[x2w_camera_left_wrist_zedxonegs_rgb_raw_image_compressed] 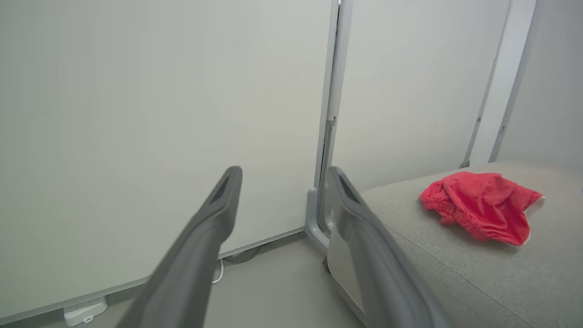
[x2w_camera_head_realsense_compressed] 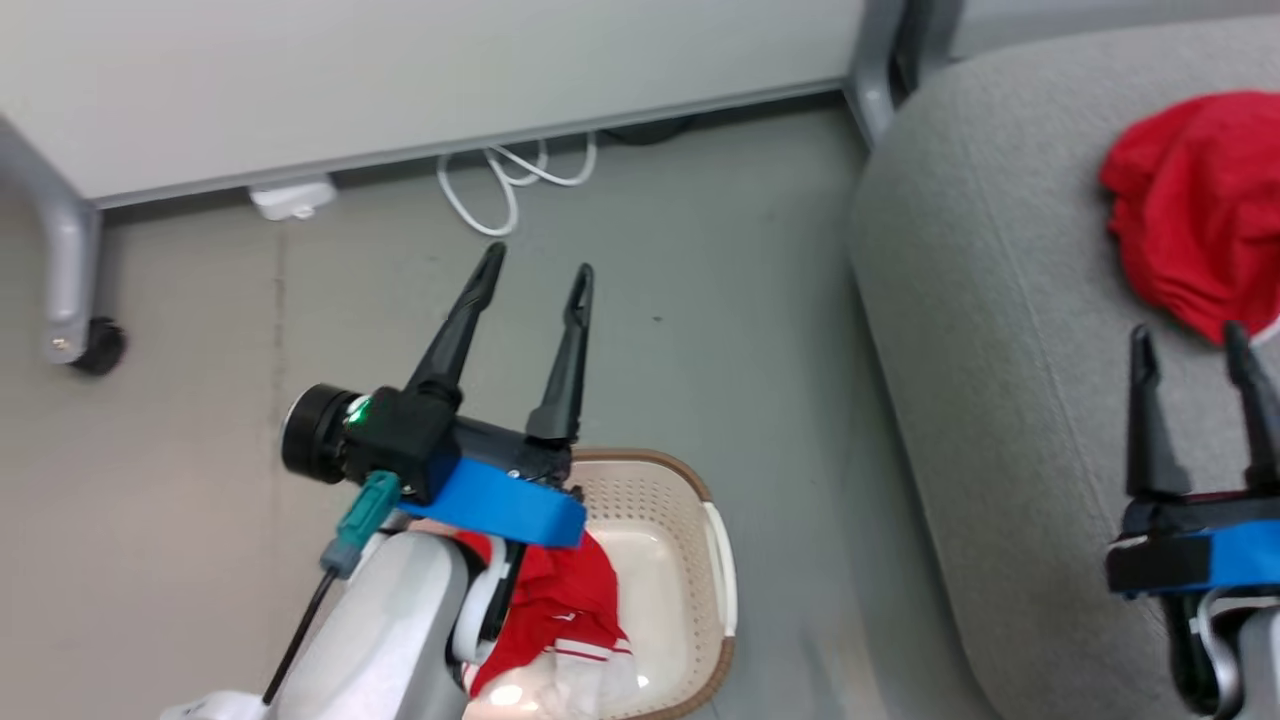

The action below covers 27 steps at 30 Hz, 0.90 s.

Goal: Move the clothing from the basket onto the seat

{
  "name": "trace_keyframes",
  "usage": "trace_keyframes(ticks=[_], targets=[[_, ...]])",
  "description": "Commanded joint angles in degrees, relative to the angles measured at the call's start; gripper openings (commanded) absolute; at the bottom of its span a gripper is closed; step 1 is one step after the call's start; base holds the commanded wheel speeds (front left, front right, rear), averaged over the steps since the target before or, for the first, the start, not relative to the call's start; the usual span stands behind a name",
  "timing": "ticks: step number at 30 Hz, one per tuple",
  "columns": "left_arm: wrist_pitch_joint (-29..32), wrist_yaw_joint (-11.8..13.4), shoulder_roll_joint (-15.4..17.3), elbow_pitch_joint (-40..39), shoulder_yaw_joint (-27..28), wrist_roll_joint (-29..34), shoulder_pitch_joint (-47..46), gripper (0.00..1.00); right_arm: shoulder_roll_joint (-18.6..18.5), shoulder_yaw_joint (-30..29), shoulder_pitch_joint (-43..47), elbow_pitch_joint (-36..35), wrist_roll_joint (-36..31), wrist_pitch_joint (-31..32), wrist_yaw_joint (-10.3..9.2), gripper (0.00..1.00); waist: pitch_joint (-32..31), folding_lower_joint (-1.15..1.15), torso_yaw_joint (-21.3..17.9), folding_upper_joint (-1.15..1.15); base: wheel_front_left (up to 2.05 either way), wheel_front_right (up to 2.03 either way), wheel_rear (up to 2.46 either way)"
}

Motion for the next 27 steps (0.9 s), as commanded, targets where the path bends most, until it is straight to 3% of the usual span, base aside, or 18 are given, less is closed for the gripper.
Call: trace_keyframes(ticks=[1,11,27], targets=[[-0.3,-0.5,-0.4,-0.6,1.9,0.5,1.8,1.00,0.9,1.1,1.8,-1.3,-0.4,0.0,0.03,1.00,-3.3,0.02,3.7,0.00,0.00,0.00,0.00],[-0.3,-2.9,-1.7,-0.1,10.4,3.7,9.8,1.00,4.4,3.3,6.8,-2.7,-1.6,0.0,0.02,1.00,-9.6,0.02,7.9,0.00,0.00,0.00,0.00],[-0.3,-5.9,-2.3,0.7,18.2,7.6,18.9,1.00,6.2,2.9,11.7,-2.4,-4.2,0.0,0.03,1.00,-14.5,0.02,8.2,0.00,0.00,0.00,0.00]])
